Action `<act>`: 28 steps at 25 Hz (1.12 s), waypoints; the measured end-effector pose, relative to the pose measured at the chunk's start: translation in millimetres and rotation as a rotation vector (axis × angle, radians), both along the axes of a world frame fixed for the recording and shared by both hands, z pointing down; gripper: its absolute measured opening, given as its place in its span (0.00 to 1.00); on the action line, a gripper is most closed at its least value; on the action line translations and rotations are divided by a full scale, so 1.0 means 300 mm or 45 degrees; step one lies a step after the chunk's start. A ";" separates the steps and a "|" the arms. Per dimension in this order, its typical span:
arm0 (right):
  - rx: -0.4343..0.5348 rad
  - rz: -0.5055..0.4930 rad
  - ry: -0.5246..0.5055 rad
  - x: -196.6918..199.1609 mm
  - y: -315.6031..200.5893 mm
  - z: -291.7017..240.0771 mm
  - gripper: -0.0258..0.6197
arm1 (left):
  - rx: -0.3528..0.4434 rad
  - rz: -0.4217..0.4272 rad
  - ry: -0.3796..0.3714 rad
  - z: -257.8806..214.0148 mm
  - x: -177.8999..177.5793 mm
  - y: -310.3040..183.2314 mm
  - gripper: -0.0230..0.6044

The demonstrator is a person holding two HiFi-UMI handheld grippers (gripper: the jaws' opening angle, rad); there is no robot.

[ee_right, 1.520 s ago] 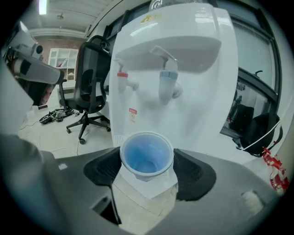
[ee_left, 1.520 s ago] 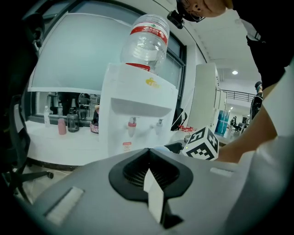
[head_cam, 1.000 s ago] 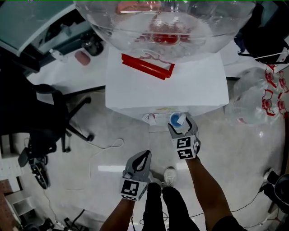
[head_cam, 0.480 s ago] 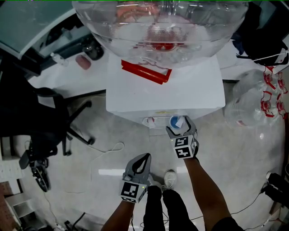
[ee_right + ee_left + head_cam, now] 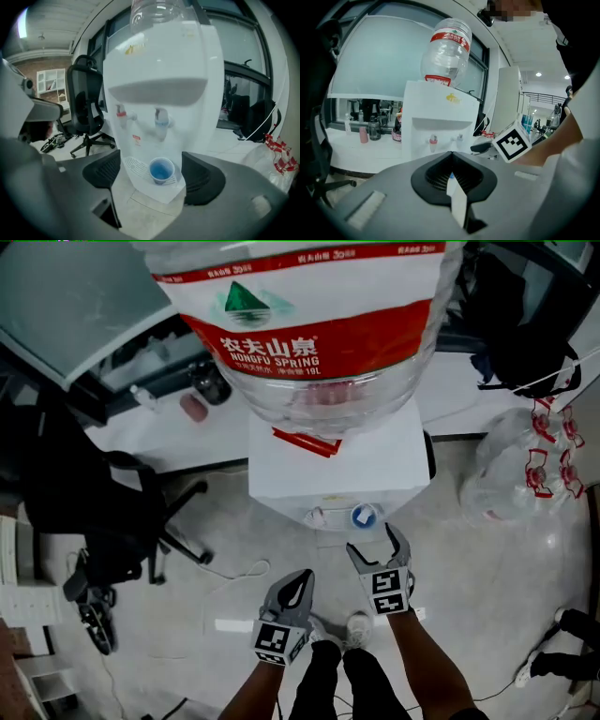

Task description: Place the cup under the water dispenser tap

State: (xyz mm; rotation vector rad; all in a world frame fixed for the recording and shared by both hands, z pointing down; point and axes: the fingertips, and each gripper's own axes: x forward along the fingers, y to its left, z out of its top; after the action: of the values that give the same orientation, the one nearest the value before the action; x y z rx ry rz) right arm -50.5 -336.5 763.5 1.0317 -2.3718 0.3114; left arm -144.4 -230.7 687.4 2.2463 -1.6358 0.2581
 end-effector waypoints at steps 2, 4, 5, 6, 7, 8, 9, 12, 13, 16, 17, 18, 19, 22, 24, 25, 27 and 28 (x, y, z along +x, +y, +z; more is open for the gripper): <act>0.028 -0.005 -0.038 0.005 0.030 -0.110 0.62 | 0.025 0.003 -0.024 -0.068 -0.003 -0.018 0.06; 0.068 -0.004 -0.069 0.024 0.059 -0.228 0.55 | 0.056 -0.006 -0.028 -0.141 0.002 -0.027 0.06; 0.088 -0.001 -0.082 0.034 0.074 -0.286 0.51 | 0.075 -0.017 -0.022 -0.179 0.003 -0.028 0.06; 0.107 0.002 -0.093 0.044 0.088 -0.341 0.47 | 0.087 -0.028 -0.013 -0.213 0.003 -0.026 0.06; 0.124 0.007 -0.102 0.053 0.101 -0.395 0.43 | 0.086 -0.036 -0.002 -0.244 0.004 -0.022 0.06; 0.139 0.013 -0.111 0.063 0.113 -0.447 0.39 | 0.080 -0.043 0.011 -0.273 0.007 -0.015 0.06; 0.153 0.020 -0.118 0.075 0.127 -0.496 0.34 | 0.080 -0.050 0.023 -0.302 0.010 -0.007 0.06; 0.194 0.044 -0.130 0.112 0.178 -0.618 0.24 | 0.107 -0.073 0.046 -0.386 0.021 0.019 0.06; 0.198 0.055 -0.144 0.119 0.195 -0.655 0.23 | 0.131 -0.078 0.046 -0.412 0.021 0.023 0.06; 0.216 0.083 -0.193 0.126 0.243 -0.755 0.11 | 0.168 -0.074 0.039 -0.477 0.023 0.042 0.06; 0.228 0.085 -0.198 0.127 0.255 -0.783 0.06 | 0.171 -0.070 0.036 -0.494 0.024 0.051 0.06; 0.241 0.082 -0.199 0.129 0.264 -0.807 0.04 | 0.174 -0.067 0.034 -0.509 0.025 0.057 0.06; 0.255 0.075 -0.194 0.131 0.271 -0.829 0.04 | 0.177 -0.063 0.031 -0.522 0.028 0.062 0.06; 0.293 0.057 -0.189 0.137 0.285 -0.875 0.04 | 0.164 -0.034 0.008 -0.562 0.054 0.077 0.06; 0.328 0.041 -0.176 0.141 0.289 -0.899 0.04 | 0.146 -0.008 -0.010 -0.591 0.079 0.087 0.06; 0.346 0.032 -0.169 0.140 0.290 -0.912 0.04 | 0.151 0.000 -0.016 -0.605 0.087 0.087 0.06; 0.375 0.010 -0.156 0.138 0.292 -0.937 0.04 | 0.174 0.010 -0.022 -0.631 0.095 0.086 0.06; 0.387 0.001 -0.150 0.138 0.292 -0.947 0.04 | 0.183 0.013 -0.025 -0.643 0.097 0.086 0.06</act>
State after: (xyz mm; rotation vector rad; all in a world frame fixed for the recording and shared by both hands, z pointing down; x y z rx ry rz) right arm -9.1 -248.8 479.6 1.1779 -2.5799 0.0096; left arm -115.4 -204.9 494.5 2.3646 -1.7030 0.1707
